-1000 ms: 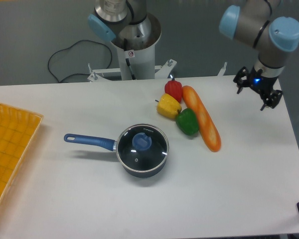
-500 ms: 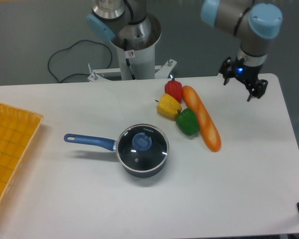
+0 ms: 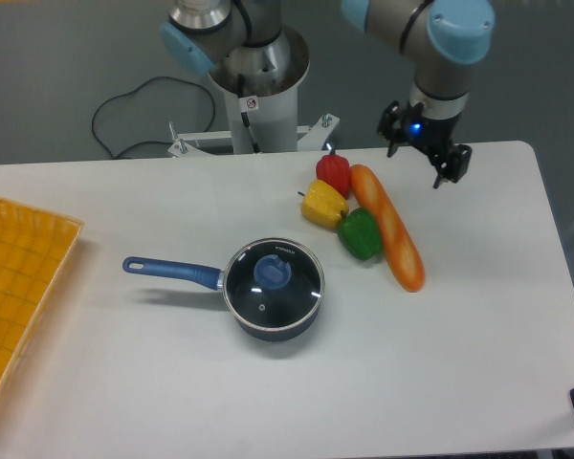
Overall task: Open the lid
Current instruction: 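Lower the right gripper over the blue knob of the glass lid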
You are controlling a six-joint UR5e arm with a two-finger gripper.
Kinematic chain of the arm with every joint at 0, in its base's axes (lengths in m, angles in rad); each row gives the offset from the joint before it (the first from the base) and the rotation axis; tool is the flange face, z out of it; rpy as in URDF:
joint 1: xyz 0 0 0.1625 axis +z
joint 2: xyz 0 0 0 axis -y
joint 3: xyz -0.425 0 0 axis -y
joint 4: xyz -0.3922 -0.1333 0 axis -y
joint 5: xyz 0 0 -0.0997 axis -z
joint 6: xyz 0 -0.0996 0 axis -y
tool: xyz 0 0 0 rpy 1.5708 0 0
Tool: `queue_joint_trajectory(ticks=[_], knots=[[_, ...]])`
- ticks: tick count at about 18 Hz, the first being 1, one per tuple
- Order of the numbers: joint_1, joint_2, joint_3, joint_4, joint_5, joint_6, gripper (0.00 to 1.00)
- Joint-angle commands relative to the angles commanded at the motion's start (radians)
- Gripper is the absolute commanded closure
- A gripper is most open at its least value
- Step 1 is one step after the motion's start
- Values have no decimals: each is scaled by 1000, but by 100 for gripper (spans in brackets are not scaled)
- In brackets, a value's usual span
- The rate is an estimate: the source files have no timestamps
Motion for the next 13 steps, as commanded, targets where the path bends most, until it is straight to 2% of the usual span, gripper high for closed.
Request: queue_joint_trajectory(ticks=[5,13], knots=[[-84,-8,-18,9,-11,-179,0],[-138,-9,-54,31,-12,-187,0]])
